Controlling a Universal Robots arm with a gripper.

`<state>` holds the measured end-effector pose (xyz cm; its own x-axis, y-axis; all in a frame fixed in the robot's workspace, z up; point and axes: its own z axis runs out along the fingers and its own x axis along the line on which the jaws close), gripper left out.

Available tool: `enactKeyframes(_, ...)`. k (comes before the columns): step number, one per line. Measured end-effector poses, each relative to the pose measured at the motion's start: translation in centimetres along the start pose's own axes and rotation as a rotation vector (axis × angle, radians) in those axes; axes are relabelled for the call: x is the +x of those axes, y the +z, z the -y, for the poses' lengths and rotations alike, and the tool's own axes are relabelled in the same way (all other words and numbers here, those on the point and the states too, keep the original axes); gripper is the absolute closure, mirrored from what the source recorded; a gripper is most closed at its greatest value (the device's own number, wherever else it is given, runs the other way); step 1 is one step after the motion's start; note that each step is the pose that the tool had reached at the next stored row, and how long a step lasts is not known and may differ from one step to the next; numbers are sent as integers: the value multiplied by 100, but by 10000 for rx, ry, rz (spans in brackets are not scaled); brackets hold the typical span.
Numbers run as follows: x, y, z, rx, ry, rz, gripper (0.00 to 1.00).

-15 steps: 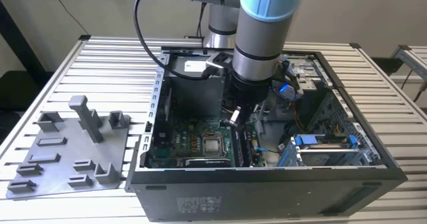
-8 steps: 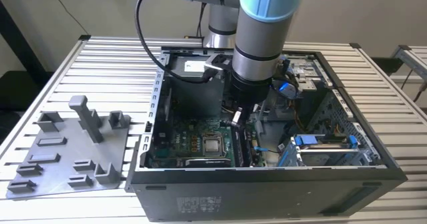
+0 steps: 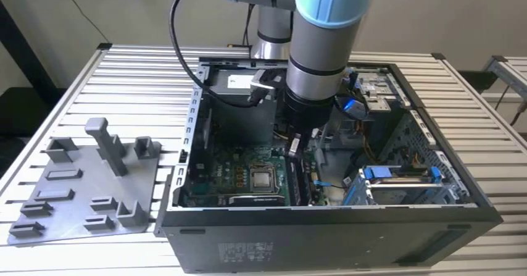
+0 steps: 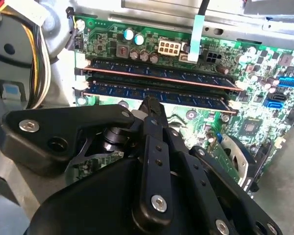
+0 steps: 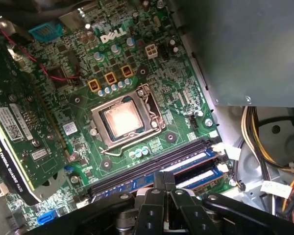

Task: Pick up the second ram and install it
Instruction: 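Press down the second ram until it locks into place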

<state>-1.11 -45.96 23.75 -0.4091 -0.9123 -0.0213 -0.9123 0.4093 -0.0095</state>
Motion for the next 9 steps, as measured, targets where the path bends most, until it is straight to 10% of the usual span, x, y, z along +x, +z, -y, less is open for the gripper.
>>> enactKeyframes(9,4,9,-8,-8,-452,4,89)
